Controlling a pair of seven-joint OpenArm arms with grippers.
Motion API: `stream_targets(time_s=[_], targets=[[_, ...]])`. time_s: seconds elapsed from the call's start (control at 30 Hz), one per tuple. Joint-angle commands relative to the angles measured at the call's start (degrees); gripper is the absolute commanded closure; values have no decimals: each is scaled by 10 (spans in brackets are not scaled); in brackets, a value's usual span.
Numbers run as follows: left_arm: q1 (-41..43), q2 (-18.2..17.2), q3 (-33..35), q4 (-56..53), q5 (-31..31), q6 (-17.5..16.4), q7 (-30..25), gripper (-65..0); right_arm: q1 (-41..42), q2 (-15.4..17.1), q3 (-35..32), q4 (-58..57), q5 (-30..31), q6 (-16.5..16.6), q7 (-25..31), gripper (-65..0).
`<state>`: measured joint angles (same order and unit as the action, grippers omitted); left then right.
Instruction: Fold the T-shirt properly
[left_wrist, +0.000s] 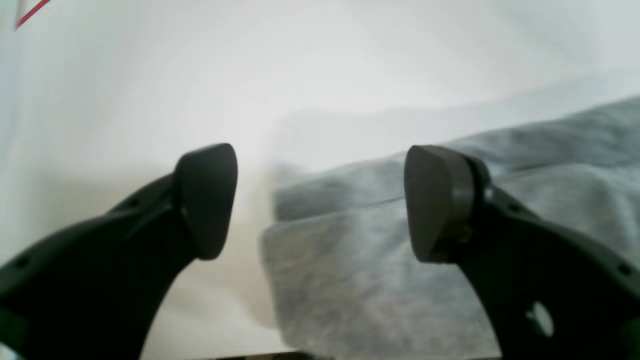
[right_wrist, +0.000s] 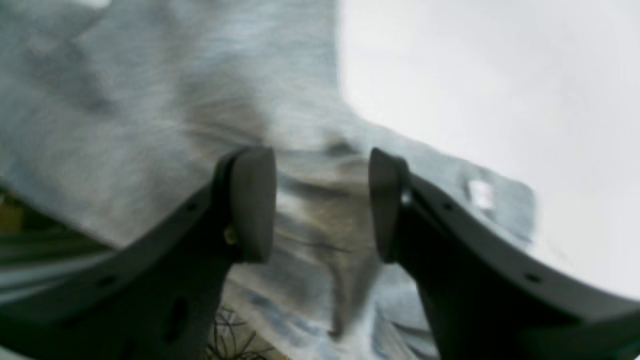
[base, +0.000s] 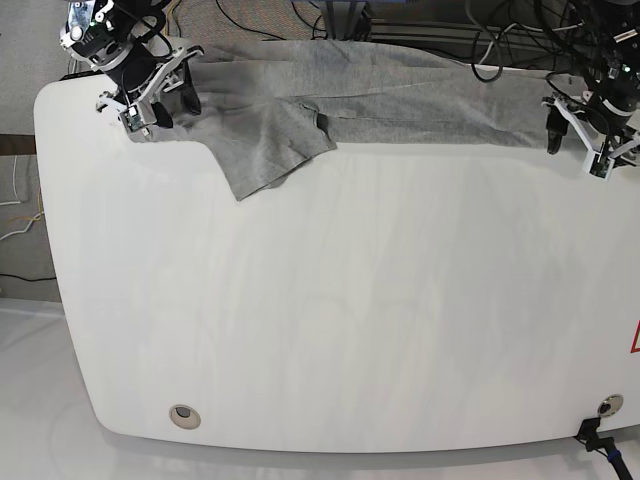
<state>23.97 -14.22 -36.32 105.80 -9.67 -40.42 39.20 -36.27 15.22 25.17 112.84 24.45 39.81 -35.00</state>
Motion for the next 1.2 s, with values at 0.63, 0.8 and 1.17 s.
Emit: stream_targets(time_s=[0.63, 0.8, 1.17], targets=[[17, 12, 59, -91, 0, 4, -12, -105, 26, 11, -97, -125, 18, 2, 9, 0], [15, -8, 66, -139, 0, 4, -50, -103, 55, 12, -94, -166, 17, 2, 10, 0], [-43, -24, 66, -192, 0, 4, -57, -103, 142, 9, -97, -268, -55, 2, 59, 0]])
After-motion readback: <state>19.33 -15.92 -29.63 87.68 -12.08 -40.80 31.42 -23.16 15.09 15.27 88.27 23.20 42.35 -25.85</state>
